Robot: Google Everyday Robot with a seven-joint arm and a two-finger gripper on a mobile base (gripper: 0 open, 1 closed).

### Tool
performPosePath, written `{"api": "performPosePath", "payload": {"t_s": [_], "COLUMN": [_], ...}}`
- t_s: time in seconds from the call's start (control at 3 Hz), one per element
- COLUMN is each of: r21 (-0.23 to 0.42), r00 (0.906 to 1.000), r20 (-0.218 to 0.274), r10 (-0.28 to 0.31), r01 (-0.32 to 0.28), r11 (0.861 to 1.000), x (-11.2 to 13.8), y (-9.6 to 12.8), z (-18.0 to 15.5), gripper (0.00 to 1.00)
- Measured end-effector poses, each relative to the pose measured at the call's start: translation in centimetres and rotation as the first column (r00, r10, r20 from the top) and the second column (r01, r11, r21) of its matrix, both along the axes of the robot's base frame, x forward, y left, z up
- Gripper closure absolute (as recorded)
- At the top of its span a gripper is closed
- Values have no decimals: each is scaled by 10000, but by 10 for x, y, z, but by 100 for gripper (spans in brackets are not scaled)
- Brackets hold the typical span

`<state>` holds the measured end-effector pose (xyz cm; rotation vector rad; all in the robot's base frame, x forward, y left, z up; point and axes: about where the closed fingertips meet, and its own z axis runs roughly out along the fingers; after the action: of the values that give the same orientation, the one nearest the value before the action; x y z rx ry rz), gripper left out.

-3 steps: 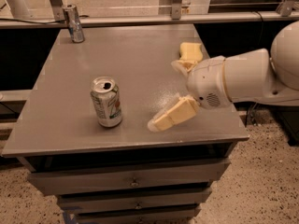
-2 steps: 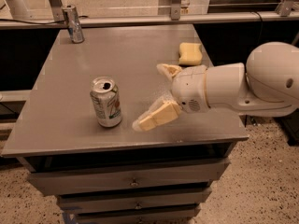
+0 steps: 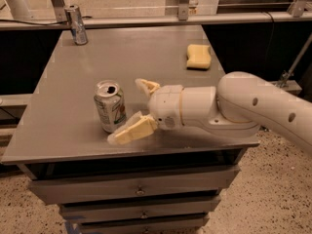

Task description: Move 7up can near sponge

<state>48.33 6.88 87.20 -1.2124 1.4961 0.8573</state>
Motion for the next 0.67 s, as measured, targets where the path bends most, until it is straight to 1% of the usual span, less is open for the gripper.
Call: {"api": "performPosePath", "payload": {"t_s": [0.33,0.67], "r21": [544,874], "r00": [9994,9997], "r20": [-231,-247], "r10": [271,94], "r01": [-258,-72], "r11": [9982,9961], "x": [-6,-7], "y": [29,38], "z": [-9,-18], "gripper": [18,41]}}
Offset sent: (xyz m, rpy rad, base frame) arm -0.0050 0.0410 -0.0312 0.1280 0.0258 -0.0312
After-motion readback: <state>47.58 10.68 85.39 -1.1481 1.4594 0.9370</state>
